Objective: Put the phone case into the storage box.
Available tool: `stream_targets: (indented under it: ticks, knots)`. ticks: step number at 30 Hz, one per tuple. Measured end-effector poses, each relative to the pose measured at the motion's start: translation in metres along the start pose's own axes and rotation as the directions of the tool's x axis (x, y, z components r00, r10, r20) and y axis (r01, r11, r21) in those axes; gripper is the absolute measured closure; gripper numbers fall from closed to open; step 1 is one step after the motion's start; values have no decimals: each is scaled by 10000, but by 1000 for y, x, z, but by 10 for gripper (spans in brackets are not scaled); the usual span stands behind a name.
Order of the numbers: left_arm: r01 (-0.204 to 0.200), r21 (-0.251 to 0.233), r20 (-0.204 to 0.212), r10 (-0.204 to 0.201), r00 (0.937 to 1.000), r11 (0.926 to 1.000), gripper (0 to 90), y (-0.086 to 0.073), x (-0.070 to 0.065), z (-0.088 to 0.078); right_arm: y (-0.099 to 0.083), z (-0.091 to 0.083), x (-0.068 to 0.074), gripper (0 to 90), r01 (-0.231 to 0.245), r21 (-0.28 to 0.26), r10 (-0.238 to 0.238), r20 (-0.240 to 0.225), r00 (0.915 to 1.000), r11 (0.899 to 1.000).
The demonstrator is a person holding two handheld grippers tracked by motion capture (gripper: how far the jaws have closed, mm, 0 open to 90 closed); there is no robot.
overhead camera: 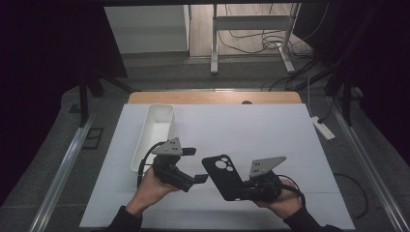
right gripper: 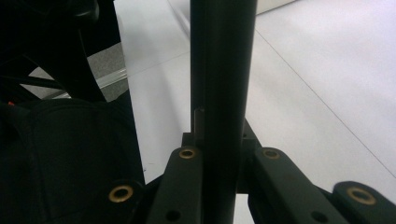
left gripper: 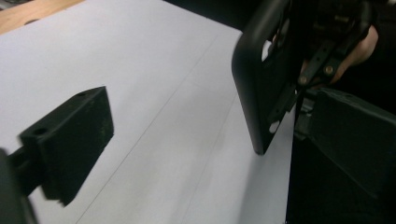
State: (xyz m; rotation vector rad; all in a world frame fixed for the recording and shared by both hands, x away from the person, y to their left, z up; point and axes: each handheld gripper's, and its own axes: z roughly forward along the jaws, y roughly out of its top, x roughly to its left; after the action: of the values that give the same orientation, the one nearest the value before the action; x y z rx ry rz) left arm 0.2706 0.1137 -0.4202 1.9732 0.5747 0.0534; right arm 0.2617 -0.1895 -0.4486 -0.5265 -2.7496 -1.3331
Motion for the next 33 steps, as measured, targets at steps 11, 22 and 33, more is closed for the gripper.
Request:
stream_targets:
  ticks: [11, 22, 33]
  knots:
    - [380, -29, 582, -377, 9976, 9993, 507, 0, 3, -5, 1, 2, 2, 857, -30, 24, 30, 86, 10000, 10000]
    - [859, 157, 687, -868, 9939, 9962, 685, 2, 4, -4, 2, 4, 4, 858, 61, 100, -65, 483, 9988, 9999]
    - [1204, 154, 788, -1212, 9895, 9926, 784, 3, 4, -4, 3, 5, 7, 858, 393, 71, -398, 995, 9942, 9992]
